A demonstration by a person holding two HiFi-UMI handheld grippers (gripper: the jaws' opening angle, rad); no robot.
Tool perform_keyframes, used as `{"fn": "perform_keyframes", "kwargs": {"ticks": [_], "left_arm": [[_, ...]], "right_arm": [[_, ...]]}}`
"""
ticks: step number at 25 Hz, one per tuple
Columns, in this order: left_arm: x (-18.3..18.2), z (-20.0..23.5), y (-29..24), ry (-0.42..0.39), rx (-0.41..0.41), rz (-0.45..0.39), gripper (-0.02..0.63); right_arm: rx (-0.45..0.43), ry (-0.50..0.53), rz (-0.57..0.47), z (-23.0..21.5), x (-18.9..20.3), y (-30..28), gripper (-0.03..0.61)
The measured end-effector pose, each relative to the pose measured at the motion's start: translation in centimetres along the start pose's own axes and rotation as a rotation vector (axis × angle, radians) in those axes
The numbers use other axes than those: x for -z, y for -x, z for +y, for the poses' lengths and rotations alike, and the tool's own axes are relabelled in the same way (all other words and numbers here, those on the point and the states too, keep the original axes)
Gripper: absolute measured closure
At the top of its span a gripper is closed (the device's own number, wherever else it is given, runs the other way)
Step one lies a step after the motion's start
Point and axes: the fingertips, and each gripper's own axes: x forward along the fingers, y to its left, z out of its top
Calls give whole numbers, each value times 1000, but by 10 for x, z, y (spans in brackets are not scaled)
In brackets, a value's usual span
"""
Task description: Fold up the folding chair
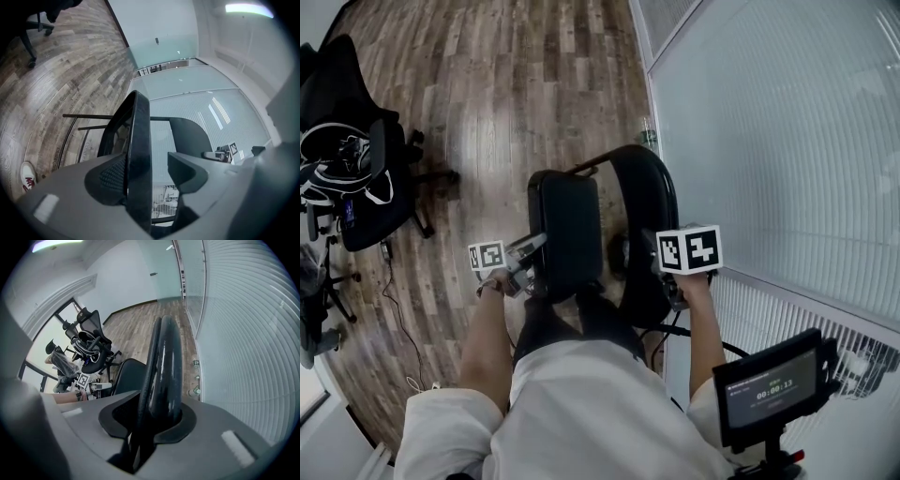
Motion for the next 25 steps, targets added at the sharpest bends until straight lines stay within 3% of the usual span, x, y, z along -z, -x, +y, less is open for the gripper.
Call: {"fn": "perform_keyframes", "kwargs": {"ticks": [8, 17, 25], "left_arm": [[3, -14, -18, 2, -5, 26, 365], [8, -26, -30, 15, 29, 12, 373], [8, -29, -36, 4, 14, -19, 374]], "right_arm": [[-84, -104, -22, -15, -4, 7, 500], [-75, -93, -29, -10, -5, 9, 499], [-85, -74, -33, 0, -7, 8, 500]]}}
